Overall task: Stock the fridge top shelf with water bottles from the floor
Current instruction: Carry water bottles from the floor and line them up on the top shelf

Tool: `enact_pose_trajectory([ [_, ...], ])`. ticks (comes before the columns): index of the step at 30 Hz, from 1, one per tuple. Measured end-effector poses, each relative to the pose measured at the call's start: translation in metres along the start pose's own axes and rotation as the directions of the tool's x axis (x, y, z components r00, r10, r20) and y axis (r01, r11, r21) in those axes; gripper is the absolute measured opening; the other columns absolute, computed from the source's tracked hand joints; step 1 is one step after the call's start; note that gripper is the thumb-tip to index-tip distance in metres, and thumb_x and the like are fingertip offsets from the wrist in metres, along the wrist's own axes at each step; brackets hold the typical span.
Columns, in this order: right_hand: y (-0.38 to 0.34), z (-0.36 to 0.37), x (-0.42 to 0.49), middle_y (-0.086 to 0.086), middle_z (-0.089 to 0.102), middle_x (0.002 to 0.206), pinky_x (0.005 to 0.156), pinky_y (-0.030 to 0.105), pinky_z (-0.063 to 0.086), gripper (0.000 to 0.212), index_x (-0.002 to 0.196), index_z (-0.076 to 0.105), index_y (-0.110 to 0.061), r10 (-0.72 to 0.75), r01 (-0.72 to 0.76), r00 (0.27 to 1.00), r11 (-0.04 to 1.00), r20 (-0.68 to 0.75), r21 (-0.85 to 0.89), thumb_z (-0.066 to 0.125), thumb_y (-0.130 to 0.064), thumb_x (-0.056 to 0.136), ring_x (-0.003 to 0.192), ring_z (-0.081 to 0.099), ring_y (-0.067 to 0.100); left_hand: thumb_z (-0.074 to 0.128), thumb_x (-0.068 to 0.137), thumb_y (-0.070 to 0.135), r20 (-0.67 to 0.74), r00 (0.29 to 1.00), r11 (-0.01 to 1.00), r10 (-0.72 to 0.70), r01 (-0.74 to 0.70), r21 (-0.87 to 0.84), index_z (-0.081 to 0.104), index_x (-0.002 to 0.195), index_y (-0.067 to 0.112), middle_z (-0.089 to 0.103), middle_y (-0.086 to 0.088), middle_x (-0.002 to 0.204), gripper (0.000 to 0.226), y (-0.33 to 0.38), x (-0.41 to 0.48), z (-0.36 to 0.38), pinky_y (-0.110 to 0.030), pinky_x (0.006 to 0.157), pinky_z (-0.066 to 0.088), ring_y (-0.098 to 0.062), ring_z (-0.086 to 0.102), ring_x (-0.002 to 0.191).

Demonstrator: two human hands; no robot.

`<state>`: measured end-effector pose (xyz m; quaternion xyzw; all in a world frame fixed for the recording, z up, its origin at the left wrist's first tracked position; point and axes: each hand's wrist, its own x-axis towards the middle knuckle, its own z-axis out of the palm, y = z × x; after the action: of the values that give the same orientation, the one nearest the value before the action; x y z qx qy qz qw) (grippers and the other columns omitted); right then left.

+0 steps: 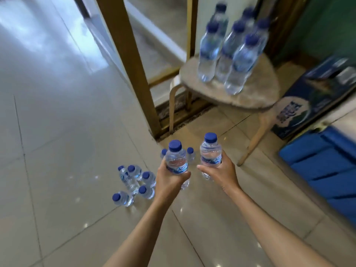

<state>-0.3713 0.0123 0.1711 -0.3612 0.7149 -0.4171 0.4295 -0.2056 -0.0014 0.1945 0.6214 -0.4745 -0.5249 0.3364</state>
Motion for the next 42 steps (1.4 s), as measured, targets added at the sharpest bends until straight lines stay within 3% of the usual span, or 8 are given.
enact_pose_trajectory([
  [7,-0.239,-0.12,-0.029,-0.011,0.071,0.09,0.068,0.012,0.051,0.052,0.11,0.062,-0.021,-0.201,0.217,0.968,0.971,-0.153,0.097,0.084,-0.007,0.065,0.077,0.067,-0.008,0.078,0.062,0.001,0.203,0.938,0.96,0.281,-0.274,-0.059,0.061,0.104,0.017,0.072,0.0,0.09,0.047,0.258,-0.024,0.008,-0.024,0.073,0.057,-0.015,0.07,0.084],
  [15,-0.465,-0.3,-0.099,-0.009,0.068,0.092,0.08,0.029,0.054,0.052,0.103,0.055,-0.027,-0.391,0.446,0.794,0.895,-0.465,0.008,0.087,-0.015,0.064,0.085,0.066,0.008,0.074,0.069,-0.007,0.403,0.721,0.821,0.564,-0.542,-0.18,0.053,0.113,0.009,0.067,0.001,0.091,0.051,0.556,-0.105,0.049,-0.015,0.066,0.052,-0.014,0.065,0.084],
  [18,-0.52,-0.369,-0.13,-0.007,0.068,0.091,0.074,0.023,0.054,0.053,0.105,0.056,-0.022,-0.417,0.495,0.716,0.869,-0.56,-0.013,0.087,-0.017,0.063,0.082,0.066,0.005,0.074,0.061,0.004,0.475,0.629,0.778,0.615,-0.581,-0.238,0.048,0.116,0.01,0.065,-0.006,0.099,0.062,0.636,-0.143,0.082,-0.027,0.073,0.058,-0.017,0.065,0.087],
  [21,-0.559,-0.44,-0.159,0.0,0.069,0.095,0.06,0.01,0.048,0.055,0.111,0.056,-0.018,-0.431,0.524,0.643,0.851,-0.633,-0.047,0.087,-0.016,0.065,0.08,0.065,0.007,0.073,0.051,0.015,0.5,0.596,0.77,0.628,-0.571,-0.285,0.046,0.116,0.007,0.064,-0.012,0.105,0.071,0.7,-0.18,0.125,-0.021,0.058,0.055,-0.019,0.066,0.086],
  [27,-0.599,-0.578,-0.203,0.001,0.07,0.101,0.081,0.035,0.056,0.069,0.118,0.056,-0.019,-0.479,0.532,0.499,0.827,-0.722,-0.182,0.089,-0.027,0.058,0.091,0.067,0.017,0.073,0.074,-0.004,0.588,0.452,0.728,0.67,-0.555,-0.402,0.041,0.113,0.009,0.059,-0.003,0.097,0.053,0.792,-0.241,0.231,-0.009,0.049,0.049,-0.011,0.061,0.08],
  [33,-0.626,-0.706,-0.21,-0.005,0.066,0.093,0.08,0.029,0.05,0.061,0.116,0.053,-0.02,-0.477,0.499,0.416,0.831,-0.774,-0.245,0.087,-0.022,0.065,0.09,0.063,0.014,0.081,0.059,0.024,0.613,0.333,0.661,0.717,-0.606,-0.443,0.045,0.121,0.011,0.06,-0.014,0.118,0.074,0.873,-0.275,0.336,-0.047,0.085,0.056,-0.032,0.064,0.1],
  [39,-0.637,-0.799,-0.185,-0.004,0.058,0.103,0.079,0.028,0.042,0.062,0.116,0.048,-0.02,-0.402,0.474,0.39,0.859,-0.828,-0.194,0.086,-0.028,0.067,0.094,0.056,0.014,0.076,0.07,0.003,0.589,0.321,0.649,0.742,-0.565,-0.51,0.049,0.119,0.008,0.065,-0.016,0.111,0.056,0.928,-0.268,0.423,-0.03,0.068,0.058,-0.033,0.067,0.096],
  [42,-0.636,-0.831,-0.155,-0.001,0.063,0.111,0.088,0.033,0.048,0.073,0.121,0.052,-0.015,-0.351,0.457,0.416,0.878,-0.839,-0.14,0.088,-0.036,0.061,0.102,0.061,0.019,0.073,0.073,-0.001,0.607,0.368,0.699,0.704,-0.506,-0.504,0.05,0.12,0.005,0.065,-0.017,0.11,0.053,0.939,-0.249,0.466,-0.039,0.076,0.06,-0.031,0.068,0.091],
])
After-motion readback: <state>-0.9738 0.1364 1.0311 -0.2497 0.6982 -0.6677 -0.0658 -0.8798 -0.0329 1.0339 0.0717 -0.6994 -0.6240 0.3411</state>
